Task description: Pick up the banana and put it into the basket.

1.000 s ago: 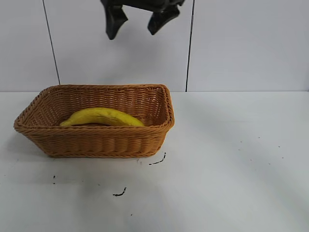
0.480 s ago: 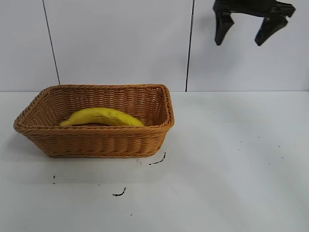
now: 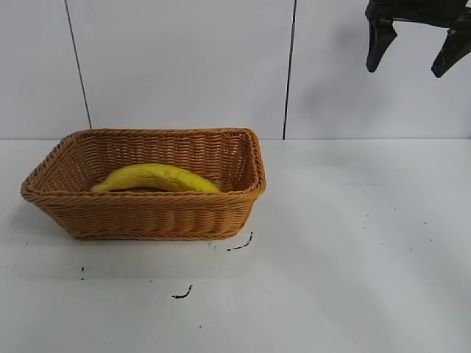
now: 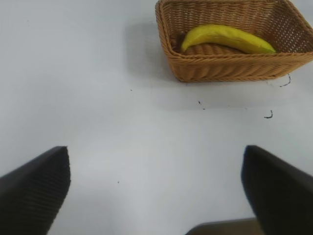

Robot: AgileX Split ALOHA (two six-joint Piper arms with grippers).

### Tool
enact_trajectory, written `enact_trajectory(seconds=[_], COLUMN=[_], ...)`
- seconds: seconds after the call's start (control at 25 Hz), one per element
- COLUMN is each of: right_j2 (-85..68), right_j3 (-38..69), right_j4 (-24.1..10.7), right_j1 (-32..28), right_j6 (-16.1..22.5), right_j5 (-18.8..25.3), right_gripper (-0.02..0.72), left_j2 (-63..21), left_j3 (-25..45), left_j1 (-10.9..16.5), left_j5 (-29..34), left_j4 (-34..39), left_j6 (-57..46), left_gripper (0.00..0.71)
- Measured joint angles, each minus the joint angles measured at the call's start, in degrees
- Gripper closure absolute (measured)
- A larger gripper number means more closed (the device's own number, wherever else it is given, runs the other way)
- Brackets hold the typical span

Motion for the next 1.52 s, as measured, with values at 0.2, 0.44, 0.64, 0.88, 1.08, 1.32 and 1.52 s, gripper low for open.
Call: enact_trajectory(seconds=[0.2,0.44,0.64,0.88,1.08,1.32,1.52], right_j2=[-13.02,-29.2,-44.51,-65.46,-83.88,-97.89,-102.73], right_j3=[17.03,34.19,46.49,59.75,66.42,68.44,68.48], right_j4=[-0.32,-0.32,0.35,0.48,0.55,0.73,0.82], right_j1=[0.0,0.0,0.0,0.0,0.0,0.0,0.0], right_j6=[0.0,0.05,0.05,0.05,0.05,0.05,0.05], right_j5=[0.06,0.06,0.06,-2.89,-6.61,-11.0,-11.07], right_gripper=[0.012,0.012,0.012,0.012,0.012,0.012,0.012], left_j2=[0.0,0.0,0.0,0.0,0.0,0.0,0.0], left_j3=[0.0,0.0,0.0,0.0,0.0,0.0,0.0], left_j1=[0.0,0.0,0.0,0.0,0.0,0.0,0.0], left_j5=[0.0,0.0,0.0,0.0,0.0,0.0,0.0], left_j4=[0.0,0.0,0.0,0.0,0.0,0.0,0.0], left_j6=[0.0,0.0,0.0,0.0,0.0,0.0,0.0], left_gripper=[0.02,0.02,0.02,0.02,0.02,0.02,0.02])
